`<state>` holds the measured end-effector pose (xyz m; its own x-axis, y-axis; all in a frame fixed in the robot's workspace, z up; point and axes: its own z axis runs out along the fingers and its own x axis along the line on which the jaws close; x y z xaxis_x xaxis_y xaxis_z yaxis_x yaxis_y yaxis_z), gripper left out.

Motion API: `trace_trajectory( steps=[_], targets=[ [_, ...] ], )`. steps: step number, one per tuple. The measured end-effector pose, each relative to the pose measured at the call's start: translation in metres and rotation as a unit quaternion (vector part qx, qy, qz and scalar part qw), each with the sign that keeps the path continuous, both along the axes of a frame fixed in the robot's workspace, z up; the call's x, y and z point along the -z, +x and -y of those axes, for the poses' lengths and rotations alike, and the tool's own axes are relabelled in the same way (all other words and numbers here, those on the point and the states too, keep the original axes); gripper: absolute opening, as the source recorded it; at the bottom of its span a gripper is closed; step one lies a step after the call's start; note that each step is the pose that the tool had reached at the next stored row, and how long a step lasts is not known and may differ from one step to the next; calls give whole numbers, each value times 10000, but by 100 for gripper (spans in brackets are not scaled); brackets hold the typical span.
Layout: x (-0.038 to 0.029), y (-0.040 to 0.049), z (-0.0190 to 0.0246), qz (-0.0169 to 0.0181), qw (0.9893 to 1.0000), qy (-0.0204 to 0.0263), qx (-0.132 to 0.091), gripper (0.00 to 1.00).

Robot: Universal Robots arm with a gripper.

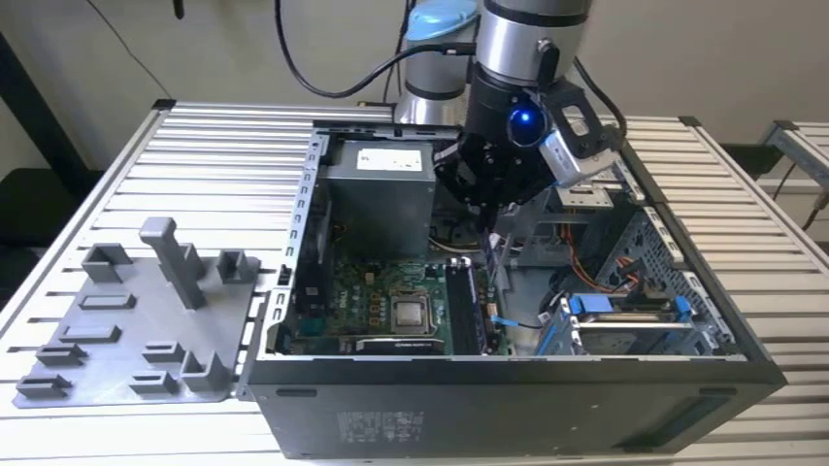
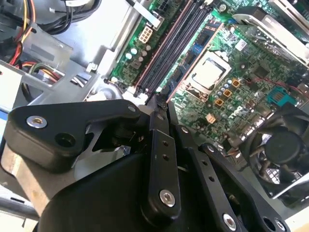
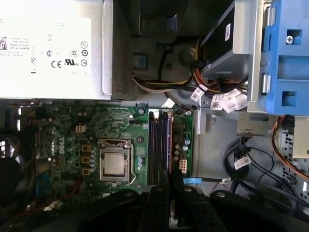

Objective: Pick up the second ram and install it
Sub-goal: 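Insert the second ram into the second slot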

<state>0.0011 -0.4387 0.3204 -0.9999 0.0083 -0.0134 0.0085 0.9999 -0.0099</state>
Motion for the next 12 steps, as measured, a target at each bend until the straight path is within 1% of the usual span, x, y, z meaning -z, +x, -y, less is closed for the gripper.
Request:
trace_trajectory(
  steps=[12],
  targets=[
    [127, 0, 0, -3, 10000, -1, 0, 14]
  ],
)
